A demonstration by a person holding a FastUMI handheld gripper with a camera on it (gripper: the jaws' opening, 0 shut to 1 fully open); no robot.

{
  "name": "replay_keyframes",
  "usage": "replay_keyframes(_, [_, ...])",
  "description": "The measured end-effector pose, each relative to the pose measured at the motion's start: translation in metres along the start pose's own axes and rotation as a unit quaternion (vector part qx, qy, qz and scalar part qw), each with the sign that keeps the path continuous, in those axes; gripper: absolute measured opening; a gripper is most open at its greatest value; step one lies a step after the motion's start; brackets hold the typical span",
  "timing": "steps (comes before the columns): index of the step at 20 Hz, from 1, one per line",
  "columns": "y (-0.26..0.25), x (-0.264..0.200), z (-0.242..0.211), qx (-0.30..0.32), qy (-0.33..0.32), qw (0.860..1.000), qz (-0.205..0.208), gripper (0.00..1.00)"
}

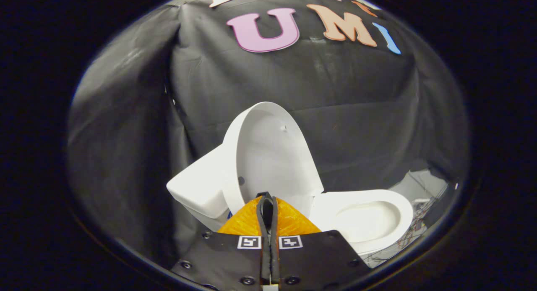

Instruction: Open the toilet lid.

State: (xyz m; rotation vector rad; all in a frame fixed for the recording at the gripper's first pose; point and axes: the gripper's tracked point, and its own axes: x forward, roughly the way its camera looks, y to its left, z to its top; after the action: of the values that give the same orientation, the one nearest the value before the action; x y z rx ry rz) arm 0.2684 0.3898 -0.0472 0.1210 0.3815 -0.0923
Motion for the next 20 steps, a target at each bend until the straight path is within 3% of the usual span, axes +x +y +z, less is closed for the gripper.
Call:
replay_keyframes(4, [0.004,-0.002,0.001,-0.070,-0.014,0.996,-0.049,0.01])
replay_keyframes(7, [0.007,-0.005,0.001,-0.098,-0.020,0.993,-0.057,0.01])
replay_keyframes(13, [0.003,-0.002,-0.001,-0.104,-0.036,0.993,-0.042,0.01])
replay_keyframes(20, [0.000,-0.008,0.002,-0.104,-0.047,0.993,0.021,0.18])
